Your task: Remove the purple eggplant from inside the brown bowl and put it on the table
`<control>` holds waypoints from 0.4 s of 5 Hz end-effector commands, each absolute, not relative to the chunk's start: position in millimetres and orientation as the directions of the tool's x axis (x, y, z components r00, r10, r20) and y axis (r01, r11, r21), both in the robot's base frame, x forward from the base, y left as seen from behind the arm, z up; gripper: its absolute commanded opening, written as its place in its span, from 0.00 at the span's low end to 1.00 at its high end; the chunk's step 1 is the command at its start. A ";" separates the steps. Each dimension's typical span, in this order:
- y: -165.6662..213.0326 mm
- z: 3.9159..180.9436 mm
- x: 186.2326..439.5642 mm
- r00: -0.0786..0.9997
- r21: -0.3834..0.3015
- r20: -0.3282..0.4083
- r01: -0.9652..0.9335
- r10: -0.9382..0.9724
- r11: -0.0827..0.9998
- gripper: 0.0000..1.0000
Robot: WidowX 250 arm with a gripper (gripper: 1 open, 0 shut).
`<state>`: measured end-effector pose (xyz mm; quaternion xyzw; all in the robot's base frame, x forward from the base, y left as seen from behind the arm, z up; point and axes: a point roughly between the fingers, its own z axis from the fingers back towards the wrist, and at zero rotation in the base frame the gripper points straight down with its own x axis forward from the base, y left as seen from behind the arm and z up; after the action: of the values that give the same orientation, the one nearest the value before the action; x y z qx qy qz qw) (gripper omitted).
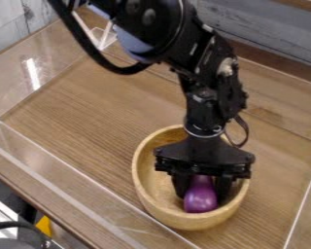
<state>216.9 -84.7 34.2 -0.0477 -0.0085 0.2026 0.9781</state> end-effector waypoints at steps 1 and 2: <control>-84.3 45.5 221.3 0.896 -0.114 0.030 -0.437 0.442 0.892 0.00; -82.8 46.5 221.7 0.875 -0.101 0.030 -0.479 0.484 0.872 0.00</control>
<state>214.4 -80.0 33.5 -0.0321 -0.0028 0.2523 0.9671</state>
